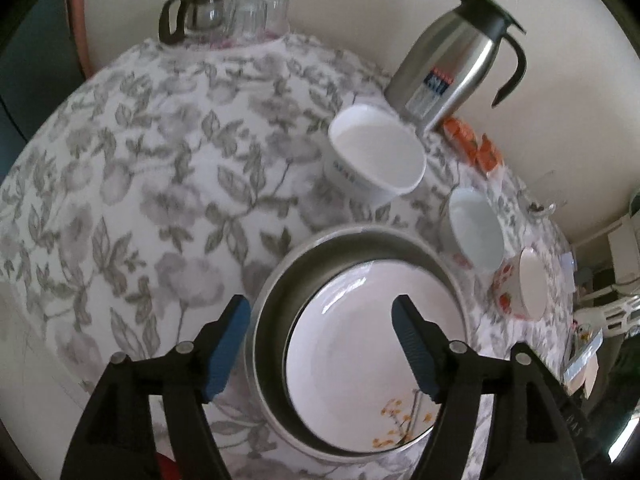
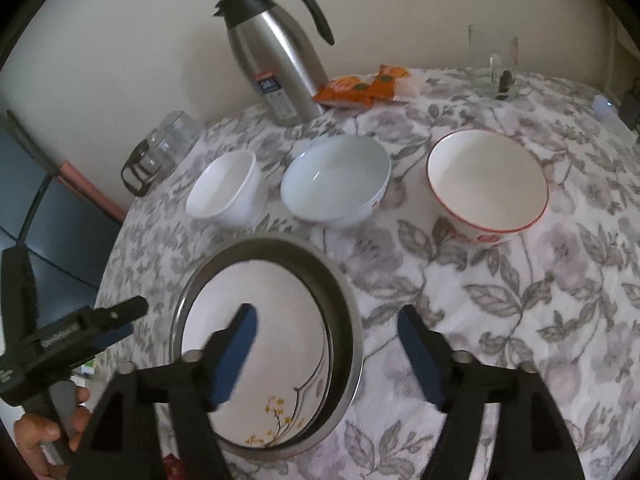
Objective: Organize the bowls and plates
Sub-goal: 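Open the right gripper and withdraw from the stacked plates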
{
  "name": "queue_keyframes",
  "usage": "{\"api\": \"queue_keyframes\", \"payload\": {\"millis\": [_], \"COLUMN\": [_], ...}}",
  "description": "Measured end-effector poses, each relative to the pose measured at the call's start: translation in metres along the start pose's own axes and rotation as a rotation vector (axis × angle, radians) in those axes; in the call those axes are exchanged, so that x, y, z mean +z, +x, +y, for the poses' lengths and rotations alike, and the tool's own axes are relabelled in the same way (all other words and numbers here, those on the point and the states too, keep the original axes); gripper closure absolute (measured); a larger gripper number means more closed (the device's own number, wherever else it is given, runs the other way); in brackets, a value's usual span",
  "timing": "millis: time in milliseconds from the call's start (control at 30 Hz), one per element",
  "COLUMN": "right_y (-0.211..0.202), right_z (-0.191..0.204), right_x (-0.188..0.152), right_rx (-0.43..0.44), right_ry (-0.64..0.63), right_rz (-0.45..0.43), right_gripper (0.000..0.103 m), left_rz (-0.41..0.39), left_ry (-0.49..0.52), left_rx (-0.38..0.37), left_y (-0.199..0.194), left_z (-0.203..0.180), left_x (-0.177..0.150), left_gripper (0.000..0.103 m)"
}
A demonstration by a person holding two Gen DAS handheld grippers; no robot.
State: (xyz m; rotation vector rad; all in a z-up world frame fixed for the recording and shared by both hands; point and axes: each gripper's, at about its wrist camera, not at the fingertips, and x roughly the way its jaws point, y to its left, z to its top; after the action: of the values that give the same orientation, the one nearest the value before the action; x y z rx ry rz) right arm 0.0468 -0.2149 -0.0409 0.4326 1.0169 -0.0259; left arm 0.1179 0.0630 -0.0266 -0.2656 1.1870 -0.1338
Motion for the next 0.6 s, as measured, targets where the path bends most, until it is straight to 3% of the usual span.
{"api": "queue_keyframes", "payload": {"millis": [100,300,467,600], "right_y": [0.002,-0.017,-0.042,-0.046], "right_z": [-0.002,-0.009,-0.035,-0.066], "right_x": [0.003,0.019,0.041,0.059], "right_rx": [-0.014,-0.013,-0.071,-0.140], "right_ry": [0.021,0.073,0.186,0.306], "right_rz": [0.005,-0.081,-0.209,-0.230], "right_gripper": [0.008,0.000,0.000,0.000], "left_rz": [-0.022,-0.034,-0.039,-0.029], "left_ry": [-0.013,-0.048,-0.028,0.029], "left_rx": [0.038,0.043,-0.009,-0.065], "left_y": [-0.005,-0.005,0.001,0.012], "left_z": [-0.010,-0.030,-0.067,-0.110], "left_x": [0.011,0.028,0.037,0.039], "left_gripper": [0.027,0.027,0.027,0.027]}}
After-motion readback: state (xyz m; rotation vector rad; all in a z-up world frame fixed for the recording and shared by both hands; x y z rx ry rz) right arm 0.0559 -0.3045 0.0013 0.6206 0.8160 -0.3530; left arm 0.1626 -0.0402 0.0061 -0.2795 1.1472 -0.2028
